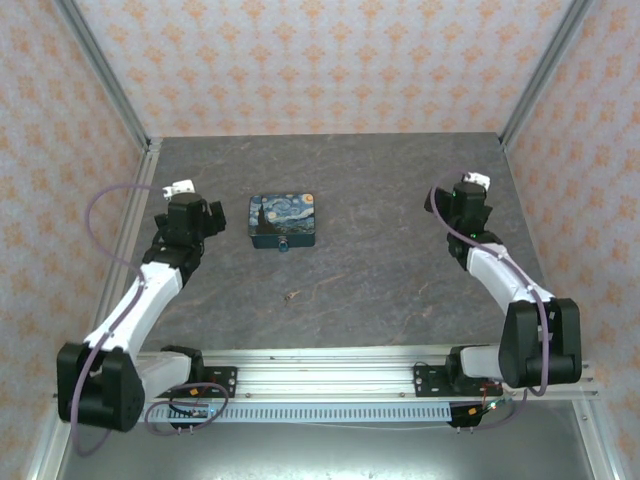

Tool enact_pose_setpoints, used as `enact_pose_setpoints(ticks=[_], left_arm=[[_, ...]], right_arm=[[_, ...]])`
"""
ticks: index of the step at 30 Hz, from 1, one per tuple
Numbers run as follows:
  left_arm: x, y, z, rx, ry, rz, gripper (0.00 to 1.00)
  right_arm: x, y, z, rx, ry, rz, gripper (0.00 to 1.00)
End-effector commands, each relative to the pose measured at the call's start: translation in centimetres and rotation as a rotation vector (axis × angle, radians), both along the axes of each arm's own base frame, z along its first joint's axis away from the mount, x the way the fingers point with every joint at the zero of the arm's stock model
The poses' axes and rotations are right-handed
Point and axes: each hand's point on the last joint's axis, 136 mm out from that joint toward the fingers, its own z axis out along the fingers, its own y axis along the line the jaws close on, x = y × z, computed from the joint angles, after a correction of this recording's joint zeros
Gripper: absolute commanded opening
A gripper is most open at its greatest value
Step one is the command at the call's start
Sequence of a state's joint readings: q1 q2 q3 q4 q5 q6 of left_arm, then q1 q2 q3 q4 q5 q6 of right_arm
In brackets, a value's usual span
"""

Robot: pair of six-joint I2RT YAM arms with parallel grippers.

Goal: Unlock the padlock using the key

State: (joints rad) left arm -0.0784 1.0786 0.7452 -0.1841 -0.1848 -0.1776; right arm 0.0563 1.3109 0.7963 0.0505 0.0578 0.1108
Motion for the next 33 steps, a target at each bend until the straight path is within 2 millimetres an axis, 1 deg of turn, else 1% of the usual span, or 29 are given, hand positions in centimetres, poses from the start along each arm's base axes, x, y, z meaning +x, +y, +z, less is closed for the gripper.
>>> enact_pose_setpoints(ticks=[1,2,4,5,7,8,11,13,16,17,19,21,22,24,27,30,33], left_arm=[[-4.8,-3.9,-2.9,-0.177,0.173,-0.162,0.84],[-5.4,-4.8,-3.0,-0.211,0.175,-0.189,0.80],[-6.9,-6.9,-3.7,-0.271,0.227,-0.238,0.74],[-7.5,-8.1,-4.1,-0.286,0.259,-0.270,0.74],[-8.8,-11.0,-5.4,-0.295,0.340,-0.369,0.71],[-9.3,-12.1,-6.0,-0.290,0.377,-0.405,0.70],[-10.9,-15.7,-7.8,-0.209,0.508,-0.544,0.66],[-11.4,-17.6,-8.5,-0.098,0.581,-0.646,0.64],[-12.1,-20.2,-10.0,0.038,0.674,-0.811,0.64],[-12.2,-20.9,-10.4,0.067,0.699,-0.861,0.64],[-12.4,-21.9,-11.2,0.129,0.756,-0.945,0.62],[-12.7,-22.7,-11.9,0.152,0.825,-1.025,0.57],[-12.7,-22.9,-12.3,0.163,0.853,-1.045,0.56],[-12.6,-23.0,-13.0,0.197,0.907,-1.072,0.50],[-12.0,-23.2,-13.8,0.234,0.949,-1.075,0.46],[-11.5,-23.8,-14.5,0.233,0.971,-1.087,0.43],[-11.2,-23.9,-15.3,0.241,1.005,-1.080,0.40]], right_arm=[[-2.3,1.2,-2.1,0.118,0.203,-0.006,0.94],[-2.5,1.7,-2.3,0.145,0.228,0.010,0.92],[-3.2,2.8,-3.2,0.218,0.276,0.028,0.89],[-3.4,3.3,-3.7,0.256,0.287,0.027,0.88],[-3.8,4.8,-5.0,0.346,0.306,0.027,0.85],[-3.9,5.6,-5.5,0.378,0.312,0.033,0.84],[-4.3,8.8,-7.4,0.422,0.354,0.069,0.82],[-4.5,11.1,-8.6,0.423,0.406,0.112,0.82],[-4.8,13.9,-9.4,0.397,0.476,0.171,0.81],[-4.9,14.4,-9.6,0.389,0.492,0.182,0.81],[-5.2,15.3,-9.9,0.389,0.528,0.194,0.81],[-5.5,15.9,-10.1,0.400,0.551,0.199,0.81],[-5.7,16.1,-10.2,0.404,0.557,0.202,0.81],[-6.1,16.3,-10.3,0.408,0.563,0.201,0.81],[-6.8,16.0,-10.4,0.405,0.570,0.193,0.82],[-7.3,15.4,-10.3,0.385,0.567,0.183,0.82],[-7.6,14.9,-10.1,0.363,0.563,0.175,0.82]])
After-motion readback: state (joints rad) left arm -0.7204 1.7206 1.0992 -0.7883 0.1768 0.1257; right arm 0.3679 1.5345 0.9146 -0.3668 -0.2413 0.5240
